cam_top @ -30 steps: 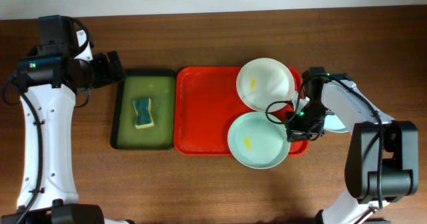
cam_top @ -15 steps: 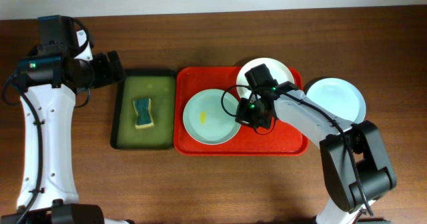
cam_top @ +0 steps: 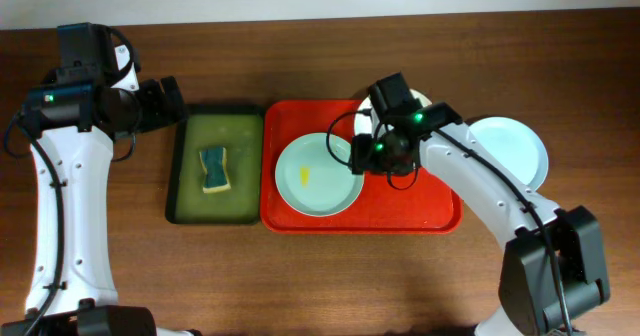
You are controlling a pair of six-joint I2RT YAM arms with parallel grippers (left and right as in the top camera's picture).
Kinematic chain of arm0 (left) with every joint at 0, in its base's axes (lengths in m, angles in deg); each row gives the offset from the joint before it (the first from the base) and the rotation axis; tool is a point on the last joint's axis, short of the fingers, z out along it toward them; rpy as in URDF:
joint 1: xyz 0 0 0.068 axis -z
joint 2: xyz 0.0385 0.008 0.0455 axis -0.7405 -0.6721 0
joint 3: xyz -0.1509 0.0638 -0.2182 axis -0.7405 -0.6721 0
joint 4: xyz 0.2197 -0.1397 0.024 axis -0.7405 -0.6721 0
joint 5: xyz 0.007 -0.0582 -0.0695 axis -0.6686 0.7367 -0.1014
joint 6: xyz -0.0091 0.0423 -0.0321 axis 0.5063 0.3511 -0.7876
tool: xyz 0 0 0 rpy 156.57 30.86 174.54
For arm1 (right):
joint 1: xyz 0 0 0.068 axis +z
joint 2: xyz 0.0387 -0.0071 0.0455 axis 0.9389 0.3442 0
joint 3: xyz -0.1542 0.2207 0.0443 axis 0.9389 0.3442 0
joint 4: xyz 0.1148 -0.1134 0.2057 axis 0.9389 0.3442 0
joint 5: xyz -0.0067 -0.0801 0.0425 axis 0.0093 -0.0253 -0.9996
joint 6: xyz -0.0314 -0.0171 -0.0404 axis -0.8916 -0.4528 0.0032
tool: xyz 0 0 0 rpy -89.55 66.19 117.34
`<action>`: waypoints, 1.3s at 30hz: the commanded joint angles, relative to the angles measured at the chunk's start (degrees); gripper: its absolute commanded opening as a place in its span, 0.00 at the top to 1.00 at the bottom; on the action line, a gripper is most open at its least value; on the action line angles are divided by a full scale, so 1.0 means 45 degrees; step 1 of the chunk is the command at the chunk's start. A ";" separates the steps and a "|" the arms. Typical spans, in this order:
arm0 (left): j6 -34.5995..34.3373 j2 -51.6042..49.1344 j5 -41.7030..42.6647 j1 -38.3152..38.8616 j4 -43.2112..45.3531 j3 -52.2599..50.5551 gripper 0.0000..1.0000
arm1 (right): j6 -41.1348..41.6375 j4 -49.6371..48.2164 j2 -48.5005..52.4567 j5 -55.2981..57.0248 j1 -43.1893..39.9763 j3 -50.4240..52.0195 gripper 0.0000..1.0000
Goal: Clean dirty plates on tray and stack at the side
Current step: 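Grip the pale green plate rim with the right gripper and drag it left, then reach the left gripper into the water tray and grasp the sponge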
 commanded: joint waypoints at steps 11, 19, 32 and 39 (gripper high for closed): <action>0.0019 -0.0010 0.0010 0.0039 0.0024 0.0024 0.01 | 0.0510 -0.4920 0.0787 0.2856 0.0690 0.3104 0.70; 0.0019 -0.0010 0.0010 0.0039 0.0019 0.0024 0.01 | 0.0510 -0.5032 0.1209 0.2841 0.0690 0.3104 0.96; 0.0019 -0.0010 0.0015 0.0039 0.1705 0.0024 0.01 | 0.0495 -0.4692 0.1209 0.2905 0.0665 0.3104 0.96; 0.0578 -0.0656 0.0398 0.2191 -0.0126 -0.2424 0.57 | 0.0495 -0.4585 0.1209 0.2905 0.0665 0.3104 0.96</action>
